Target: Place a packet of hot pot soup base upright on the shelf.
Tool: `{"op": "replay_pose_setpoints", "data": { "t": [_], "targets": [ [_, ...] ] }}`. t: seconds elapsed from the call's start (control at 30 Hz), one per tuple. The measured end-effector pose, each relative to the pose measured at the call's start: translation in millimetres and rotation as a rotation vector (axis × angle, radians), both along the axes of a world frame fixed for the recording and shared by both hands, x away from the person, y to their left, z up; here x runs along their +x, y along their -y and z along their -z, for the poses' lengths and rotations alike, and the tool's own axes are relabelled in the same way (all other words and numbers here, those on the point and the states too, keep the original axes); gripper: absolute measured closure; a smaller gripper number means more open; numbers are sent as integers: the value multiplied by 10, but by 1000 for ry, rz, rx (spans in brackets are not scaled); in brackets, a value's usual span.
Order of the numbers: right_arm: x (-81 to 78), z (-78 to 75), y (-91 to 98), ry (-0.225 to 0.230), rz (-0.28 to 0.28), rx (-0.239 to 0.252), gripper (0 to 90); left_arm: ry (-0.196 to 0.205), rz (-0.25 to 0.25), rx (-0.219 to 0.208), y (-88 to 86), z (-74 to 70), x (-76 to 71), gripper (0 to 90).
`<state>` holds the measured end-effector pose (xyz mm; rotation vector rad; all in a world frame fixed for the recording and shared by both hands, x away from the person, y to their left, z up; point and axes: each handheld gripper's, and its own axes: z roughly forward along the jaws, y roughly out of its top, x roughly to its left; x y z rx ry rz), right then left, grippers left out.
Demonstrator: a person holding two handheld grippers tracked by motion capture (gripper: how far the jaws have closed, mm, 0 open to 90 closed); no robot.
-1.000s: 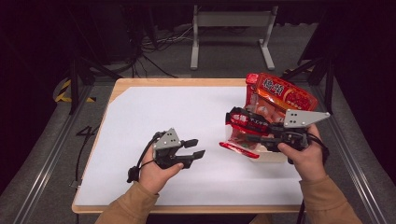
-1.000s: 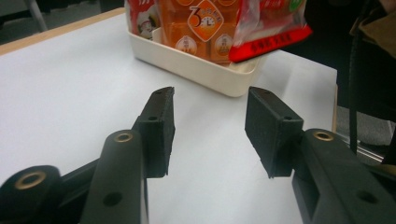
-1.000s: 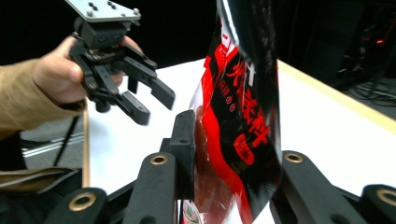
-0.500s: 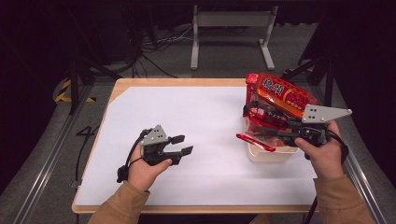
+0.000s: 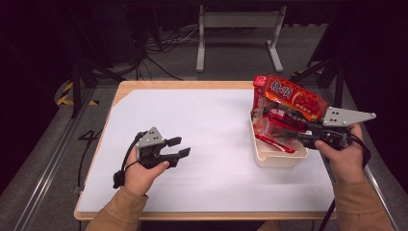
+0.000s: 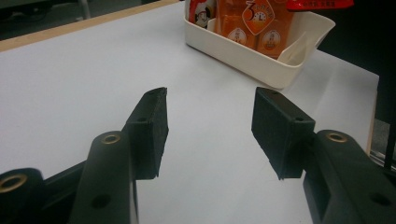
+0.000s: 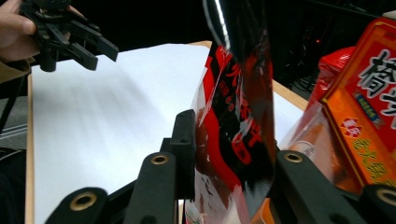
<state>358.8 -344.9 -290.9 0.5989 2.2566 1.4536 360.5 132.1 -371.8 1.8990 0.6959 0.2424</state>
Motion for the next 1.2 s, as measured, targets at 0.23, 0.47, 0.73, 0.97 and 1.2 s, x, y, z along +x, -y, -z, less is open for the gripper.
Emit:
{"op": "replay_pose_setpoints", "data": {
  "t": [0.23,0.47,0.73,0.97,1.2],
  "targets": [
    [35,61,100,21,-1,-15,709,6,-15,-2,-55,6,15,470],
    [56,118,143,26,-11,-26,709,-4,-13,-10,-64,4,16,470],
    [75,218,175,5,-23,-41,709,-5,-14,-14,-66,4,15,470],
    [79,290,190,-13,-48,-52,710,-15,-11,-13,-49,22,16,470],
    [81,333,211,-25,-63,-51,713,-16,-10,-12,-44,26,15,469]
  ]
}}
